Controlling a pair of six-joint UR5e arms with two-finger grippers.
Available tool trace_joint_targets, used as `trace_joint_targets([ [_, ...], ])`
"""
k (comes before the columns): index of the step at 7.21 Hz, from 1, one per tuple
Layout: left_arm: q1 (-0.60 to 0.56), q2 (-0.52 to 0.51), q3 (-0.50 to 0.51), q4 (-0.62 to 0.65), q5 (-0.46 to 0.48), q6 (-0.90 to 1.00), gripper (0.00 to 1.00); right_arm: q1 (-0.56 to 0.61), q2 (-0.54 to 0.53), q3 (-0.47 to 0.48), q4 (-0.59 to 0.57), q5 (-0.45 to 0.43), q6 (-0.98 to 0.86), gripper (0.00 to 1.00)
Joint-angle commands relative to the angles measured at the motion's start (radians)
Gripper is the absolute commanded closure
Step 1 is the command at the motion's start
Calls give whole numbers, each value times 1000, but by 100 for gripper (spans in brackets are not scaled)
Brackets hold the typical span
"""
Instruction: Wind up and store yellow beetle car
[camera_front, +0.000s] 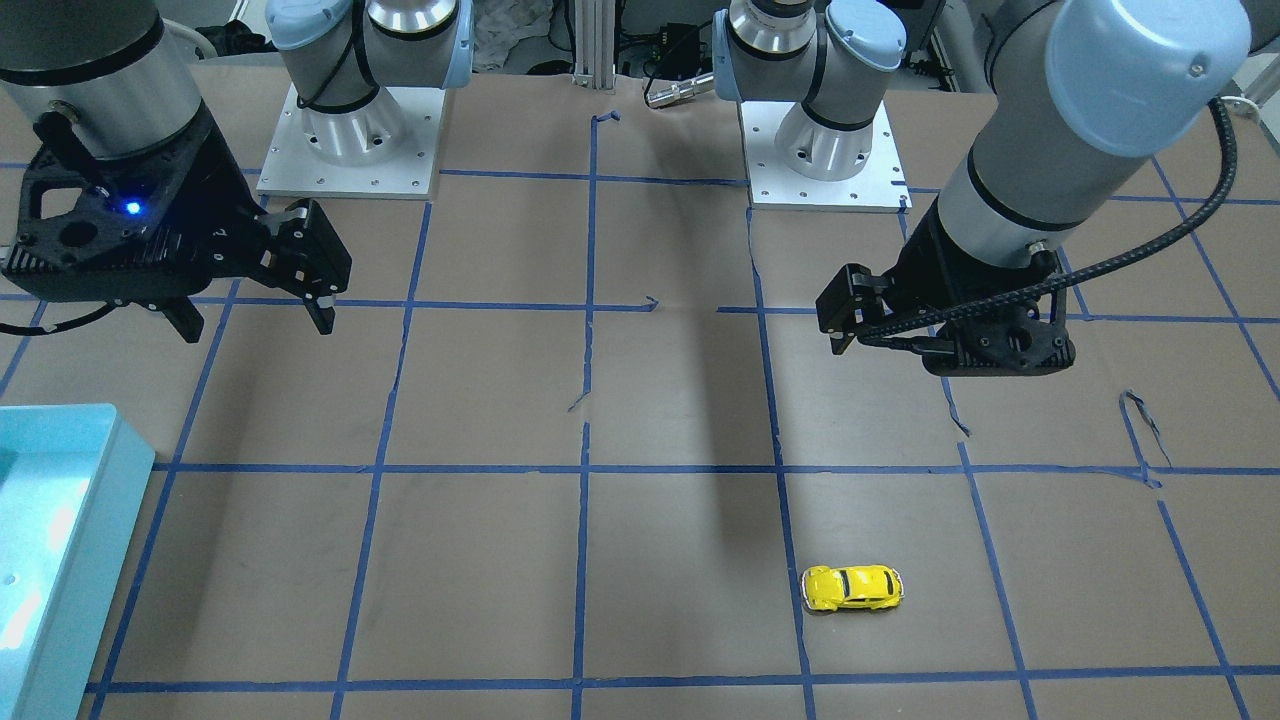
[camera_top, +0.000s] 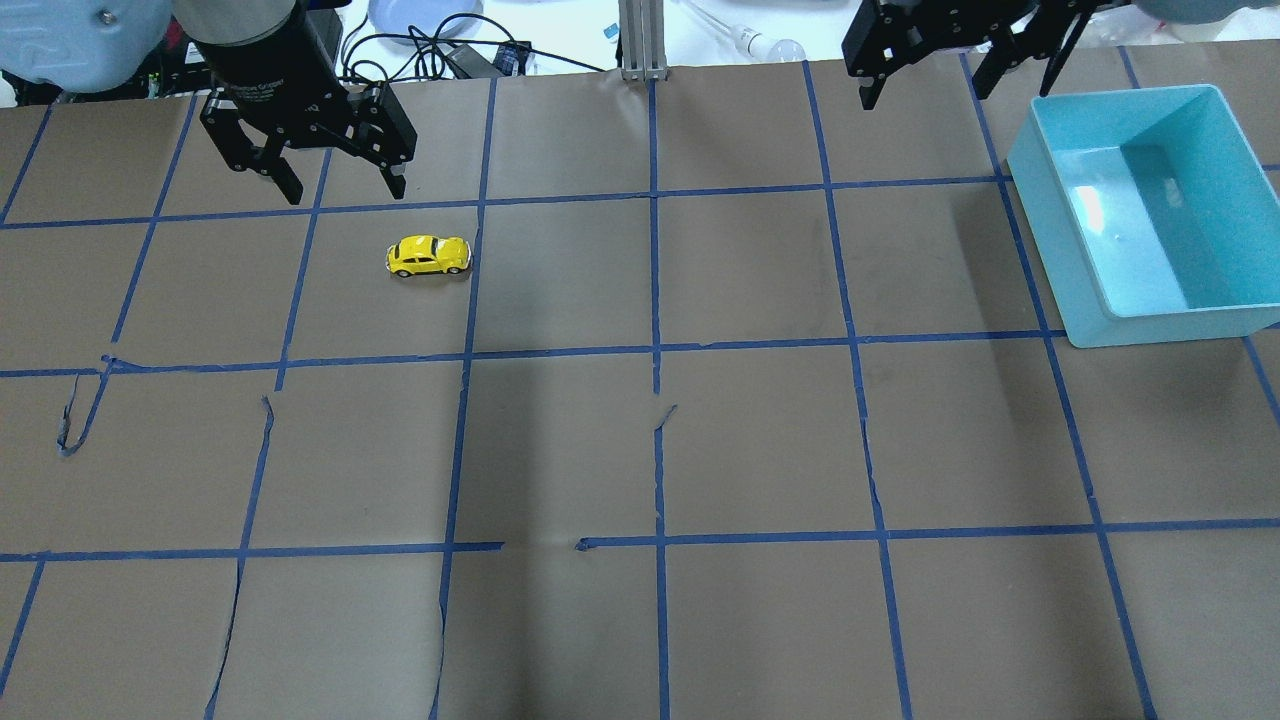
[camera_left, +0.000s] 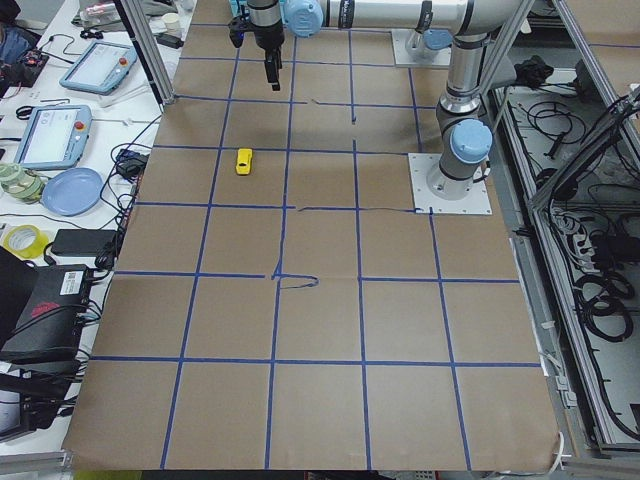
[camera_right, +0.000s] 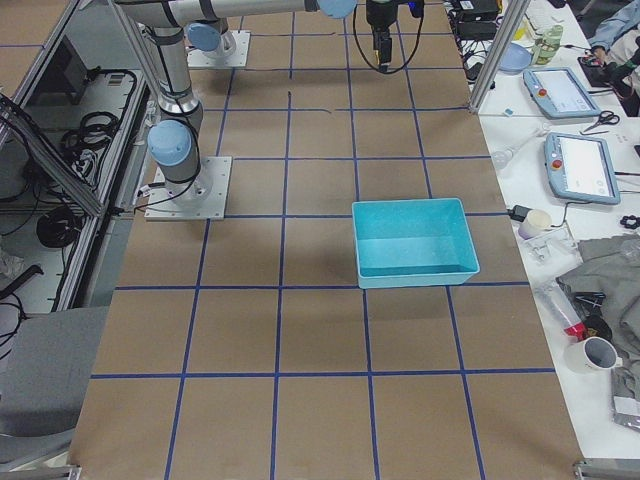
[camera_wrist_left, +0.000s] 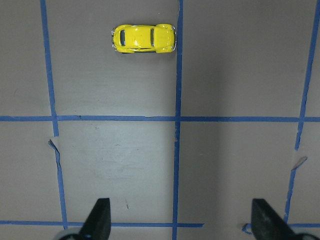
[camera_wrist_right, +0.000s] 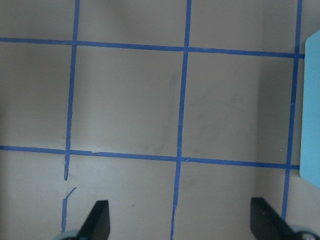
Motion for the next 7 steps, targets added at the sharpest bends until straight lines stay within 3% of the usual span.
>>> trace_joint_targets([
  [1,-1,3,-2,0,-3,-4,0,0,2,2,-5,0,-2,0],
  [7,5,-1,-5,12,-5,-13,0,3,2,2,-5,0,-1,0],
])
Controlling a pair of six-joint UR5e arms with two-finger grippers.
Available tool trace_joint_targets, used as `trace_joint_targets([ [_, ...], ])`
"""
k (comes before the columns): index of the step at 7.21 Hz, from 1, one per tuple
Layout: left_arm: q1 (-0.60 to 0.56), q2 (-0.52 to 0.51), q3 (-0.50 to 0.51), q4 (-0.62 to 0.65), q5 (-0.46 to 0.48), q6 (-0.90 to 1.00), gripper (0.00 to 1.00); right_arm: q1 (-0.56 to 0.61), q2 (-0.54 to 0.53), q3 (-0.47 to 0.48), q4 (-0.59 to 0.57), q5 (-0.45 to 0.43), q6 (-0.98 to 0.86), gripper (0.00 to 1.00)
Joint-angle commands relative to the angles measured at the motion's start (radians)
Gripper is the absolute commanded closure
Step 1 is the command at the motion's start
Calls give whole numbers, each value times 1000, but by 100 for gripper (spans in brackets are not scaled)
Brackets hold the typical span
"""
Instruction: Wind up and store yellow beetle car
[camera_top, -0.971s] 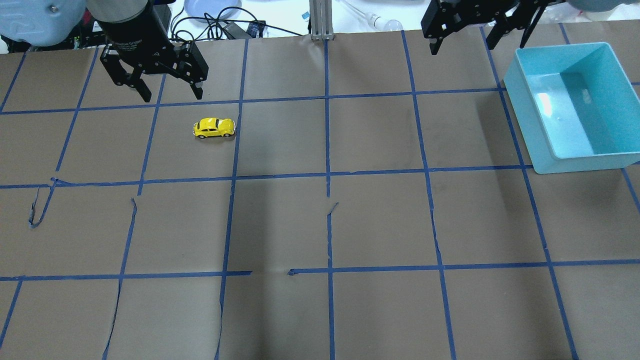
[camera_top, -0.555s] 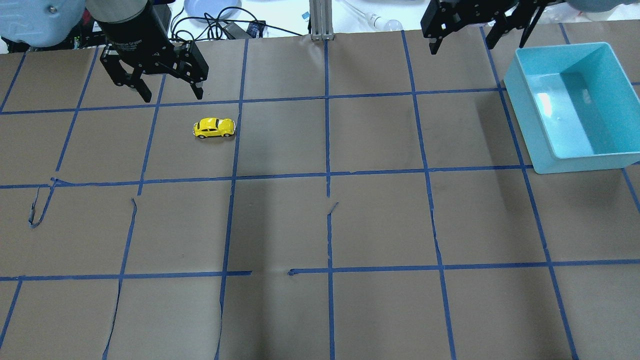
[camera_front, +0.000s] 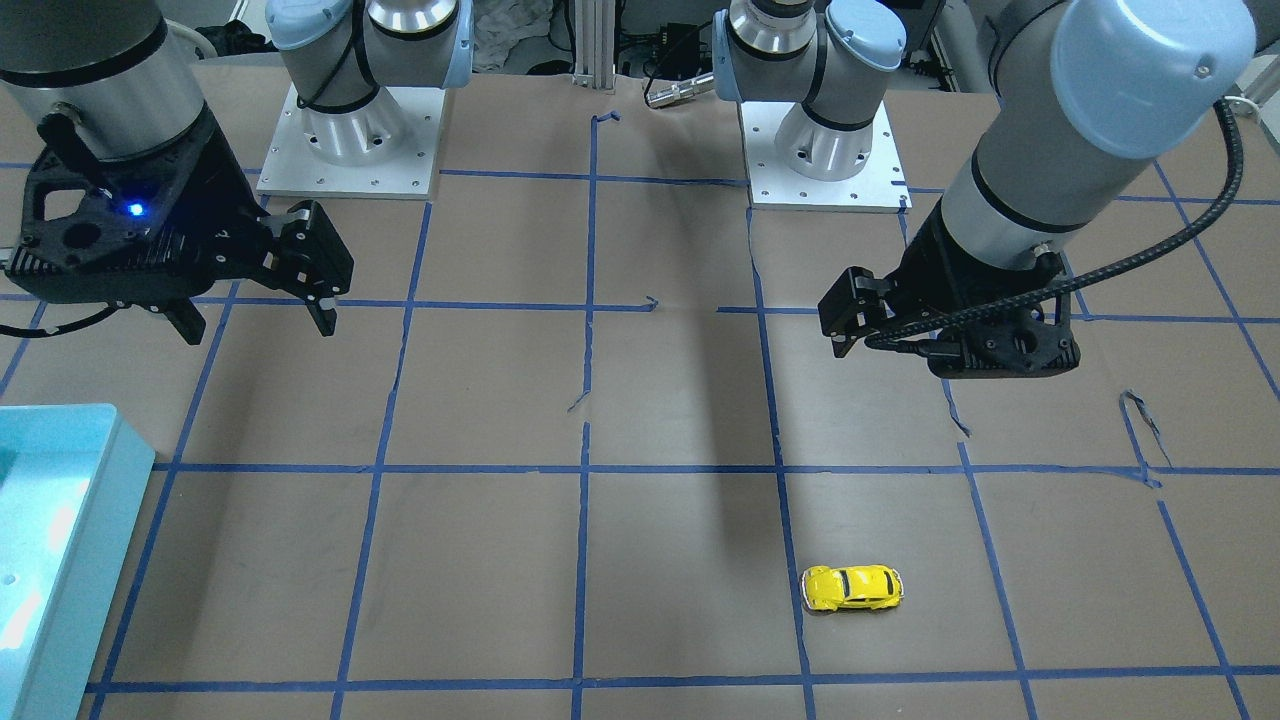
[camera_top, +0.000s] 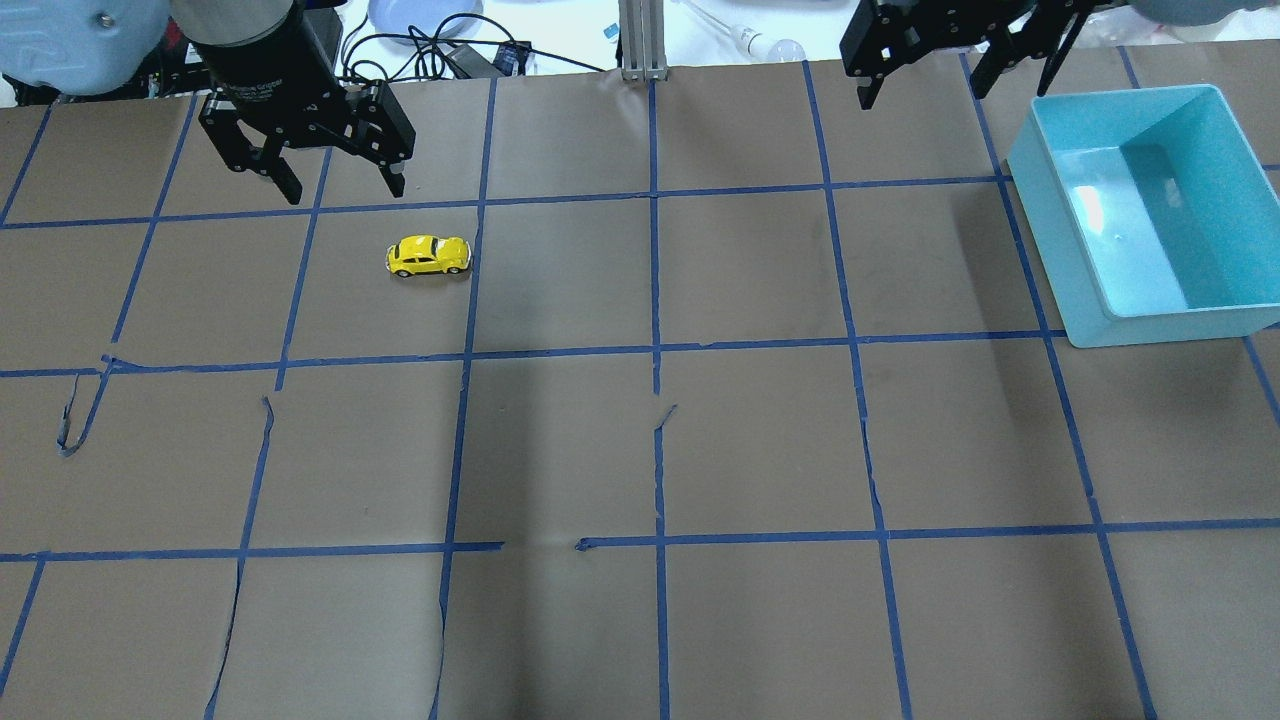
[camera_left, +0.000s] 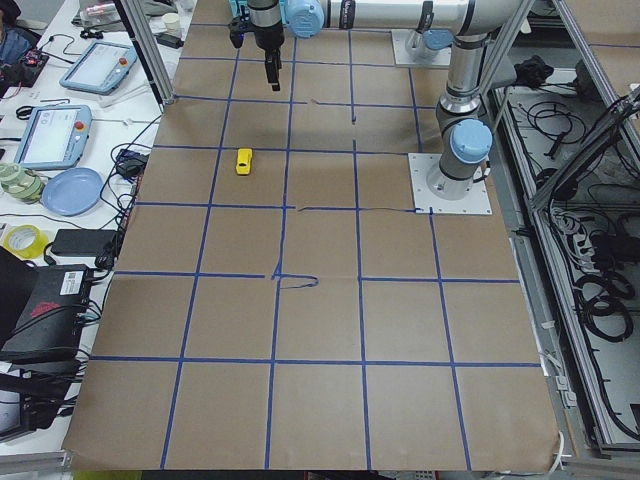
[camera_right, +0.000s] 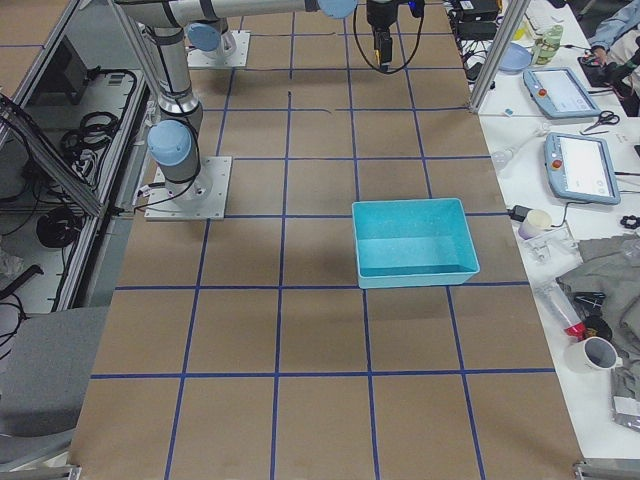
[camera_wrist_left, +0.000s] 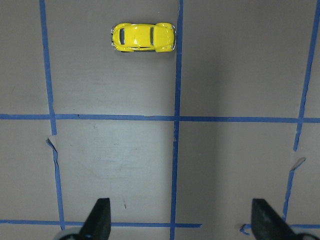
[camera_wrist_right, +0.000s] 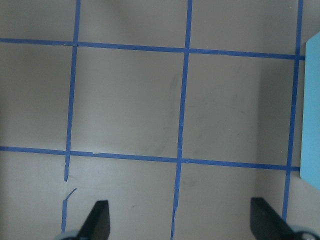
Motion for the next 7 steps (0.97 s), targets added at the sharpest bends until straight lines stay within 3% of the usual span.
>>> trace_joint_targets([
  [1,0,-1,-2,20,0,-3,0,1,-1,0,0,2,2,0],
  [3,0,-8,-2,26,0,-6,0,1,-1,5,-3,2,2,0],
  [5,2,-39,-11,127,-1,-25,0,2,-1,5,-6,4,5,0],
  [7,3,-42,-30,187,0,-185,0,4,-1,6,-4,4,5,0],
])
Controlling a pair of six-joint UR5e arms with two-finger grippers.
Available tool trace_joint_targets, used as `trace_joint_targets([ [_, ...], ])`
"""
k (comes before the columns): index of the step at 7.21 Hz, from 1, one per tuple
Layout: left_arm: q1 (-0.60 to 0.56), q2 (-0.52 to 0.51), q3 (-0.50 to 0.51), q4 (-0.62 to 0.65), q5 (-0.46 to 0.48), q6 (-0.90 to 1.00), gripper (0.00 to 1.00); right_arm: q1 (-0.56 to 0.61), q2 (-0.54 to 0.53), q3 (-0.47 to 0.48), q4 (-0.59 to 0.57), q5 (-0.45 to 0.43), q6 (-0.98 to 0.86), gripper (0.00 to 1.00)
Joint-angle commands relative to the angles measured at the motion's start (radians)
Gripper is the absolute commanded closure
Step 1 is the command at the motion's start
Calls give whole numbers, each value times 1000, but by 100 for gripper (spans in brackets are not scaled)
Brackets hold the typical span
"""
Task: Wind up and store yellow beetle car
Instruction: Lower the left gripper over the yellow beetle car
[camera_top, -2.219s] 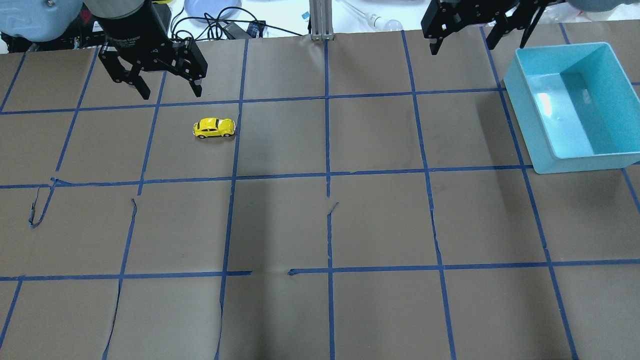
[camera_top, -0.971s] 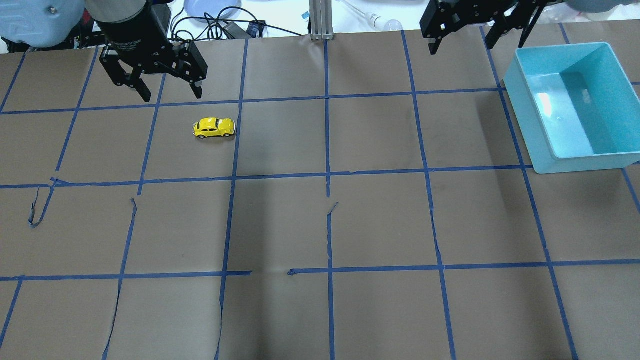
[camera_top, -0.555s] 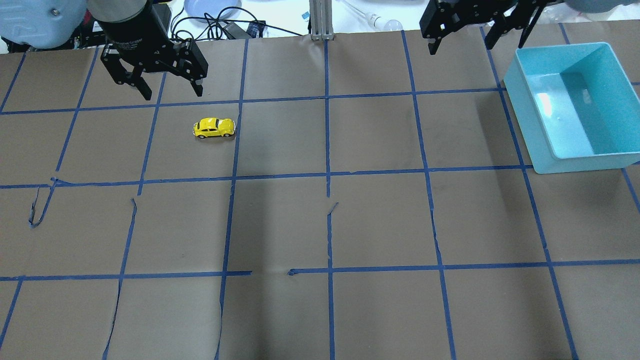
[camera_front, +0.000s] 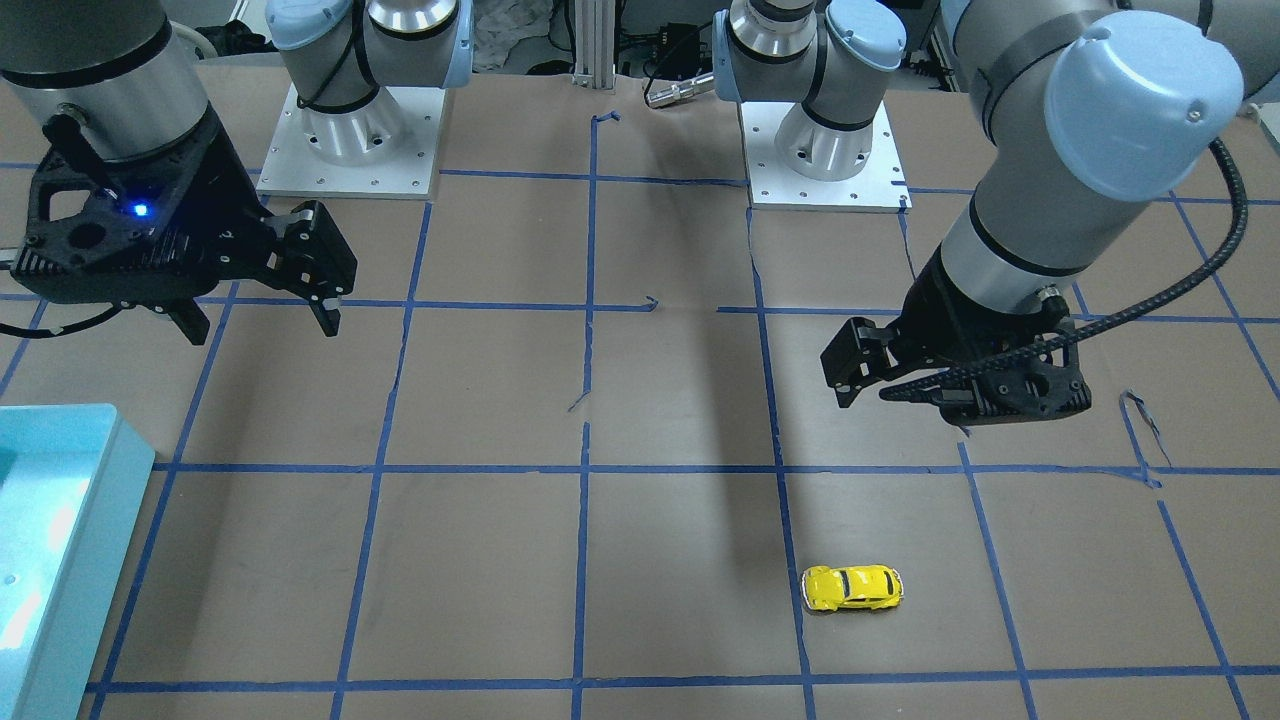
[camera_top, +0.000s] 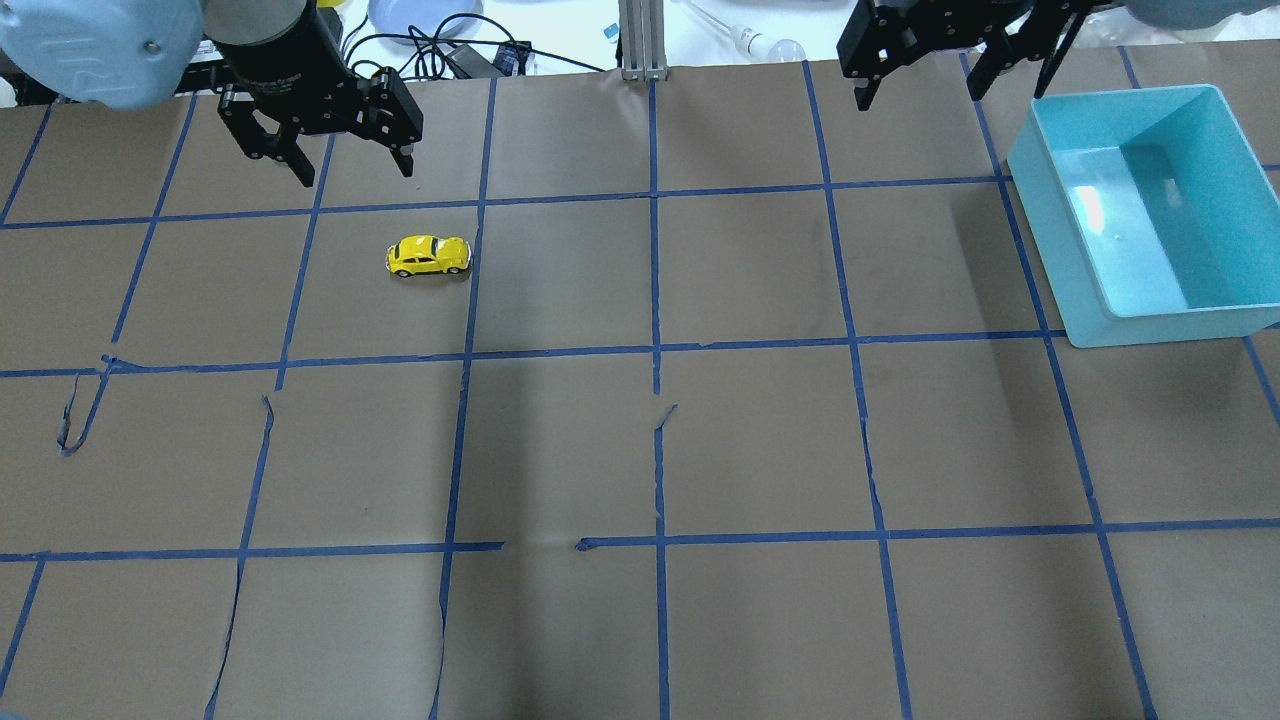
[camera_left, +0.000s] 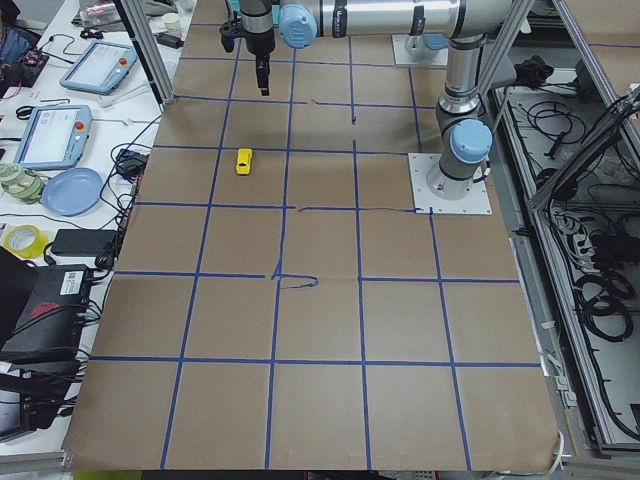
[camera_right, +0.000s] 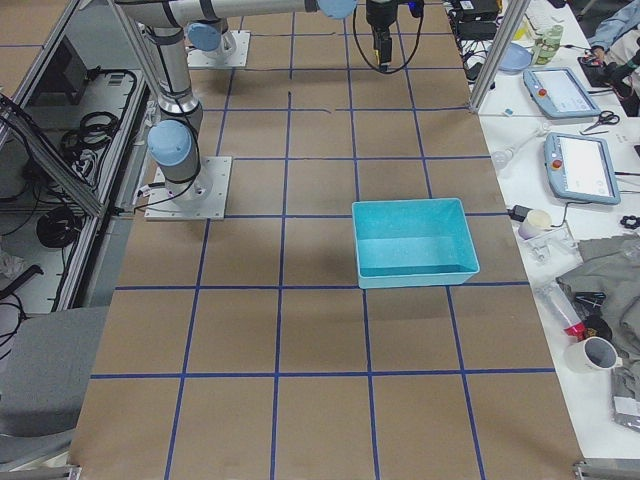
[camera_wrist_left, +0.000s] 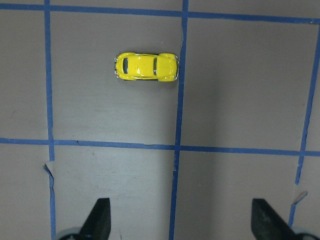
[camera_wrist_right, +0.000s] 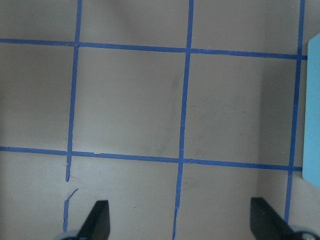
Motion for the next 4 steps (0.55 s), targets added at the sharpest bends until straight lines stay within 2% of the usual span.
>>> trace_joint_targets([
  [1,10,-24,-17,113,1,-261,0,1,0,4,0,0,0,0],
  [4,10,-102,-101,351,13,-746,0,1,0,6,0,0,2,0],
])
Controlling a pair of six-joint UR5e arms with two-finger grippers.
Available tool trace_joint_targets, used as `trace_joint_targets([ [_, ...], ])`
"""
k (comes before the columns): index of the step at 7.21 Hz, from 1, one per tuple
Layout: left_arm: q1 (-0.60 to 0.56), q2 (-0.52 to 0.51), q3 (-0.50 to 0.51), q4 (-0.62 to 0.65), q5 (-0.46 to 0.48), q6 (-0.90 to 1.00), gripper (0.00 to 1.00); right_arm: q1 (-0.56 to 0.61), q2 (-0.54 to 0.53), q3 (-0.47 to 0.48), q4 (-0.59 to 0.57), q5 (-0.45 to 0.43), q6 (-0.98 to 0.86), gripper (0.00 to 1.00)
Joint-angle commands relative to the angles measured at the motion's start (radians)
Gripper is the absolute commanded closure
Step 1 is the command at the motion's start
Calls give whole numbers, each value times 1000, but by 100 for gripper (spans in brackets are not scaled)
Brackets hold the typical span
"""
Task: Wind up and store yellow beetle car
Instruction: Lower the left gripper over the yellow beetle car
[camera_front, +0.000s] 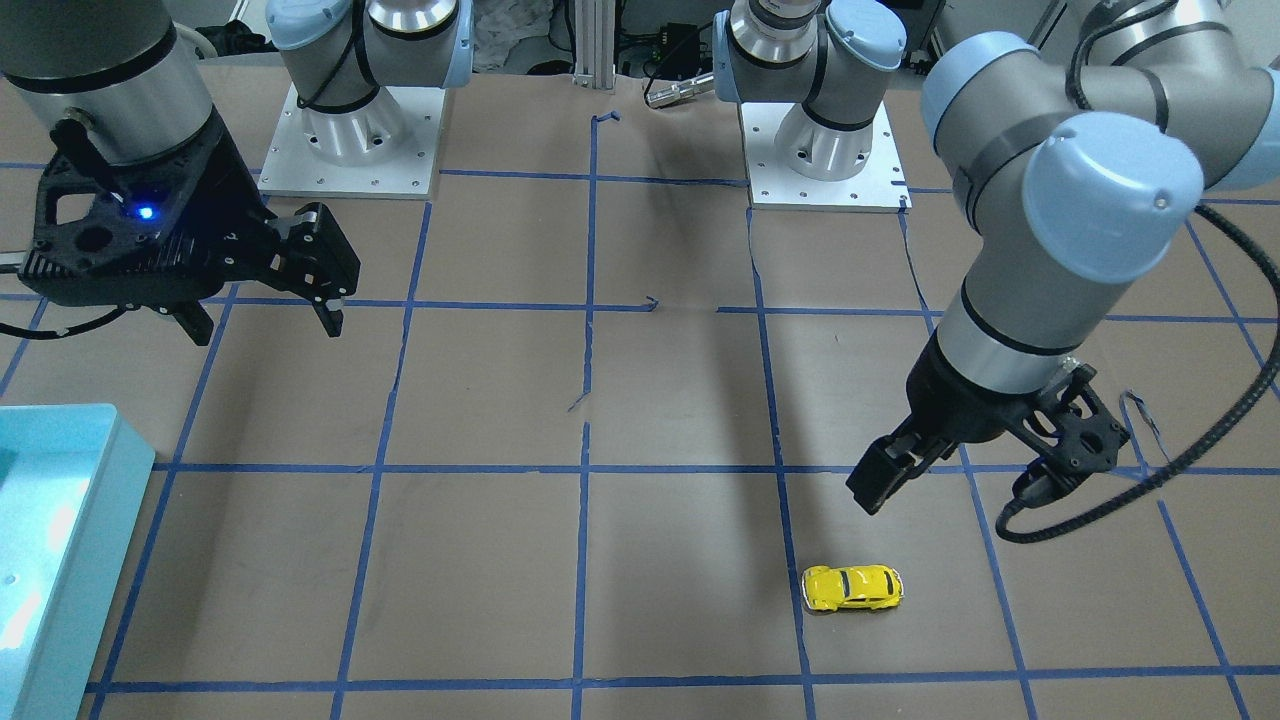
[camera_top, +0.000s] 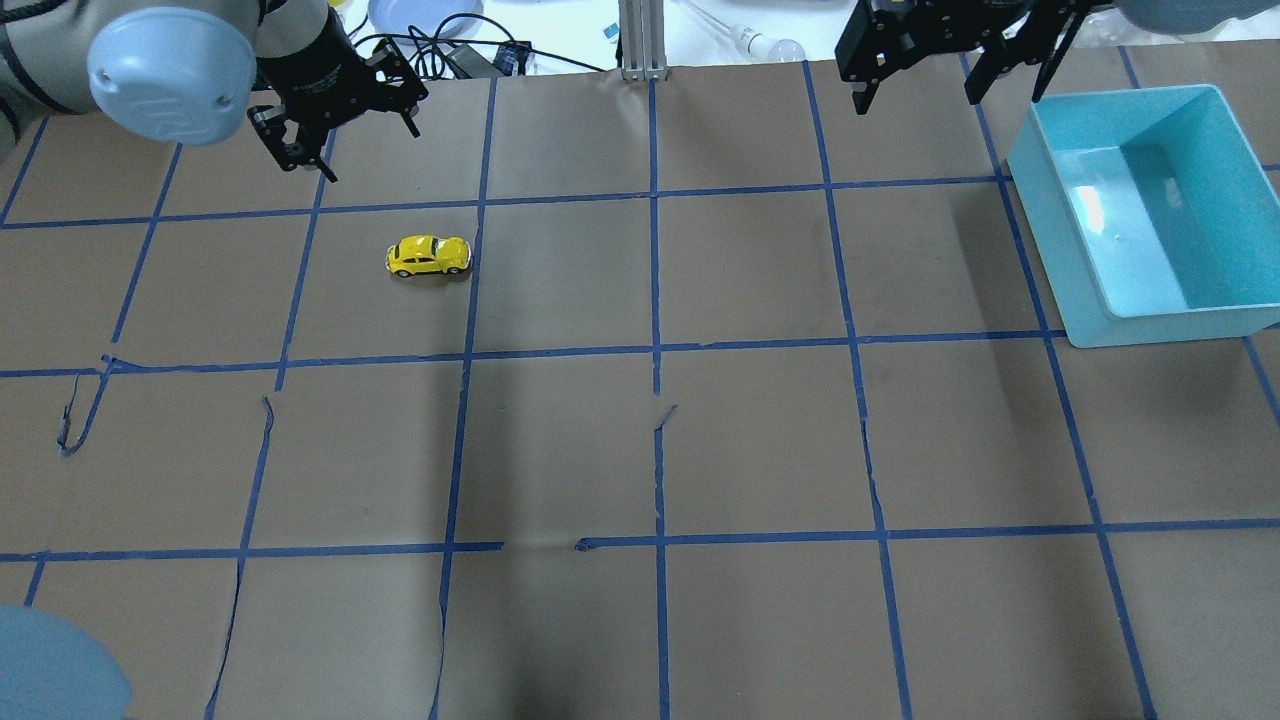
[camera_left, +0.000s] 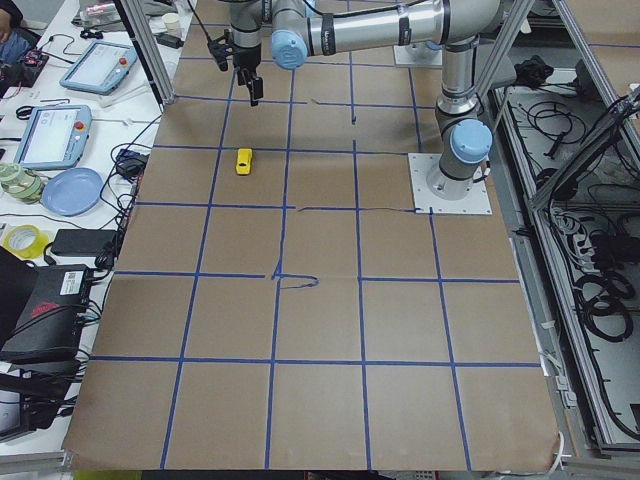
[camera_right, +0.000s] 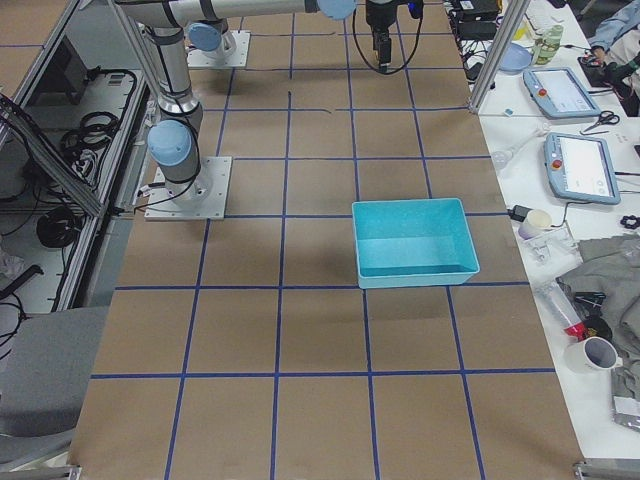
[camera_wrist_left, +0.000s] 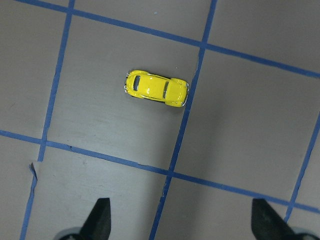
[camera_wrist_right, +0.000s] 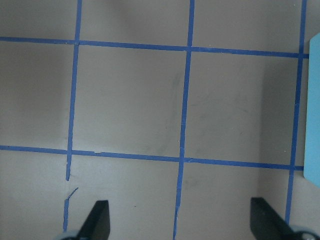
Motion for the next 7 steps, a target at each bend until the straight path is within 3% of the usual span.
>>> trace_joint_targets([
  [1,8,-45,-64,144,2,-363,0,0,-2,0,-1,0,0,0],
  [5,54,-185,-72,186,1,-776,0,0,0,0,0,0,-1,0],
  [7,54,-245,-67,191,-4,-851,0,0,0,2,0,-3,-3,0],
])
